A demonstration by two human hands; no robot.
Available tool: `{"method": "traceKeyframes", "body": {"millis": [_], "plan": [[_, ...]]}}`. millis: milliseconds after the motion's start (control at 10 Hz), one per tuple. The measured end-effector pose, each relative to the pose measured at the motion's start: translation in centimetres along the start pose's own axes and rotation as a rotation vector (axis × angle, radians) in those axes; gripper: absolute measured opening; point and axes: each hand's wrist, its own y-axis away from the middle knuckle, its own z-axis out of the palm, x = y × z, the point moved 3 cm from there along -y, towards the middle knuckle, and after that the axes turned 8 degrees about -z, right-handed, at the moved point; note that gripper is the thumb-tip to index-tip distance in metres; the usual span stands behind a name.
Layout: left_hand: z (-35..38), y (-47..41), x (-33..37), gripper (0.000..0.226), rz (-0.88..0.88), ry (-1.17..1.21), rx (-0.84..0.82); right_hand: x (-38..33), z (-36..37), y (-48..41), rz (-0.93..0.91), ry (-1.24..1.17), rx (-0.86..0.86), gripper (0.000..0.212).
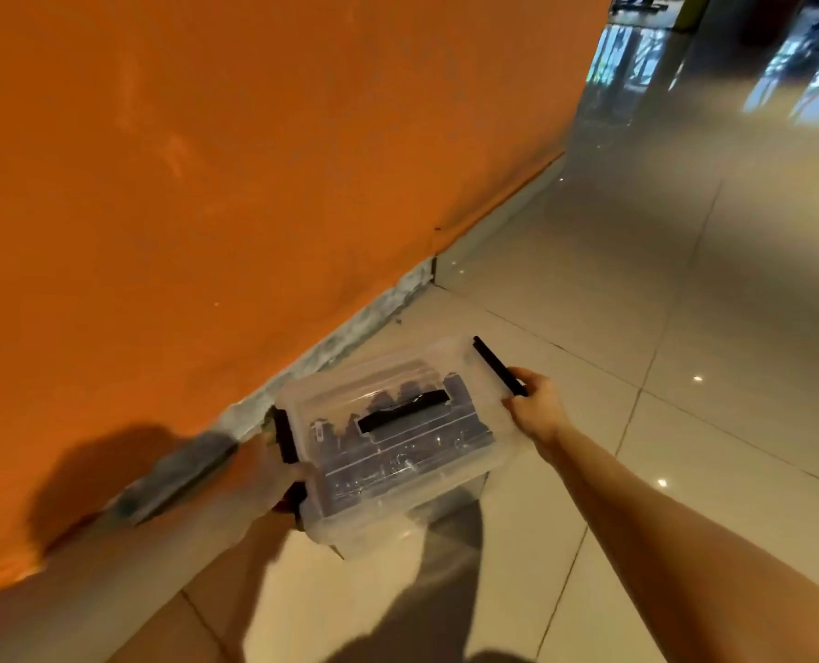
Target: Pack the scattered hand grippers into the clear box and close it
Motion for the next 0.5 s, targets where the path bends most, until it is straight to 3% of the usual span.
{"method": "traceKeyframes", "body": {"millis": [200, 400, 500], "plan": [[0.6, -1.9, 0.5, 0.058, 0.040, 0.133, 0.100, -1.9, 3.4, -8.7, -0.123, 0.030, -0.052, 0.053], [1.3, -1.4, 2.7, 0.048, 0.004, 0.051, 0.087, -3.4, 2.8, -11.5, -0.125, 0.184, -0.192, 0.047], [0.7, 1.5, 5.8, 0.052, -0.004, -0.068, 0.137, -5.4, -1.4, -9.9, -0.047, 0.127, -0.230, 0.054]]}}
